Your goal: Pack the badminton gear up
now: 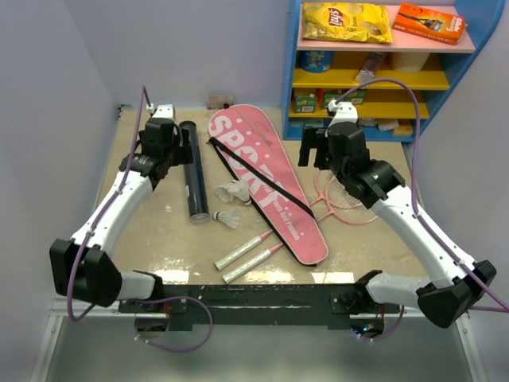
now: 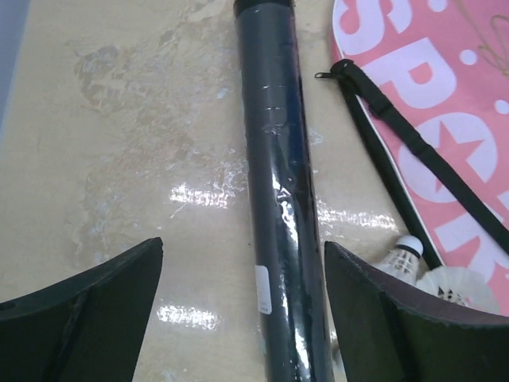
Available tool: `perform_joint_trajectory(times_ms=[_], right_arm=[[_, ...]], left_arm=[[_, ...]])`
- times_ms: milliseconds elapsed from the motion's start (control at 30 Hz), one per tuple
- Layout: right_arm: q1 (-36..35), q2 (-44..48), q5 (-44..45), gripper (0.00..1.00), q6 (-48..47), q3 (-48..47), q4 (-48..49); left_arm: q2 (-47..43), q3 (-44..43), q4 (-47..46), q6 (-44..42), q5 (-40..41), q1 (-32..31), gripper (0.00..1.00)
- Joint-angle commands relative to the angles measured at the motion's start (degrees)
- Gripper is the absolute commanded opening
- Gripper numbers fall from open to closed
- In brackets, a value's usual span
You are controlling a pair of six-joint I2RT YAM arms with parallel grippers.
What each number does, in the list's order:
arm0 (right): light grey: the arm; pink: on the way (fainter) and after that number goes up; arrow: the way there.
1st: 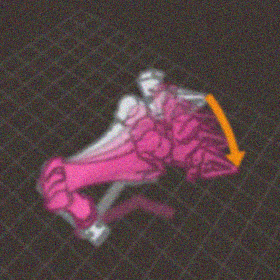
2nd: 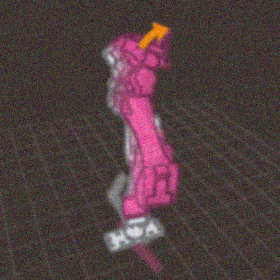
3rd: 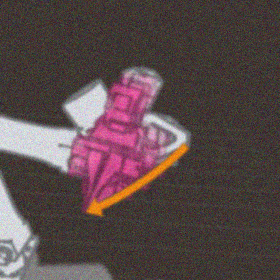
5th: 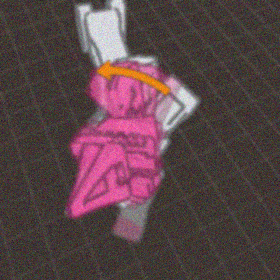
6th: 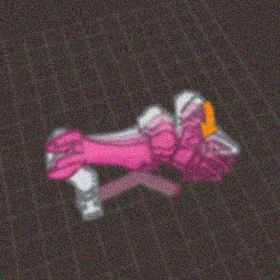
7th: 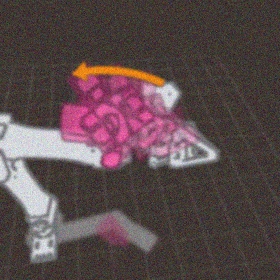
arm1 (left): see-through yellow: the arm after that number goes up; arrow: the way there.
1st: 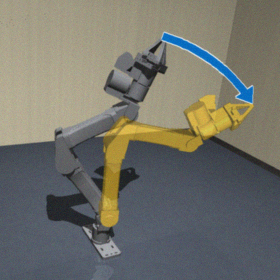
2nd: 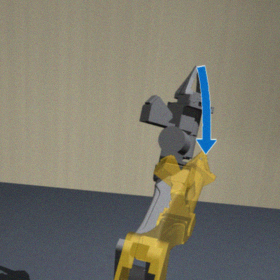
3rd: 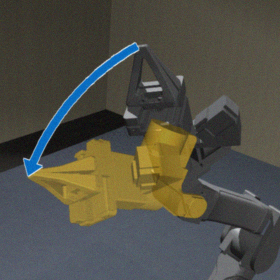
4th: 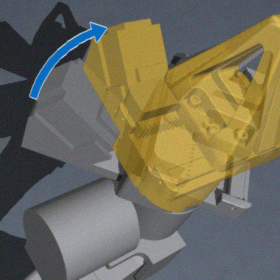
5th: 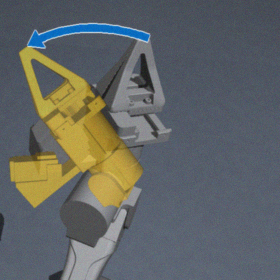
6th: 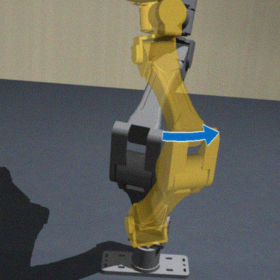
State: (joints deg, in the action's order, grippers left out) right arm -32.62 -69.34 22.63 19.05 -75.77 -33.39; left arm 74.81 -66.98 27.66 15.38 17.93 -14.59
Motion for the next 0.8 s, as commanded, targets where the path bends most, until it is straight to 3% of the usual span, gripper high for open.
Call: perform_joint_trajectory(times_ms=[0,133,433,767], right_arm=[[-0.1,1.3,-3.6,0.99,0.5,1.1,-0.4],[-0.2,1.1,-6.0,0.99,1.0,2.7,0.4],[-0.1,-0.1,-8.0,0.99,1.0,3.2,1.1],[-0.2,0.2,-9.7,0.99,0.1,4.1,2.1]], left_arm=[[5.0,-3.6,-4.4,-2.5,-4.2,2.5,0.90],[10.9,-6.7,-8.4,-3.5,-5.7,3.0,0.97],[29.3,-19.6,-8.7,-4.5,-8.8,4.7,0.98],[39.0,-26.1,-9.9,-1.6,-9.6,6.8,0.97]])
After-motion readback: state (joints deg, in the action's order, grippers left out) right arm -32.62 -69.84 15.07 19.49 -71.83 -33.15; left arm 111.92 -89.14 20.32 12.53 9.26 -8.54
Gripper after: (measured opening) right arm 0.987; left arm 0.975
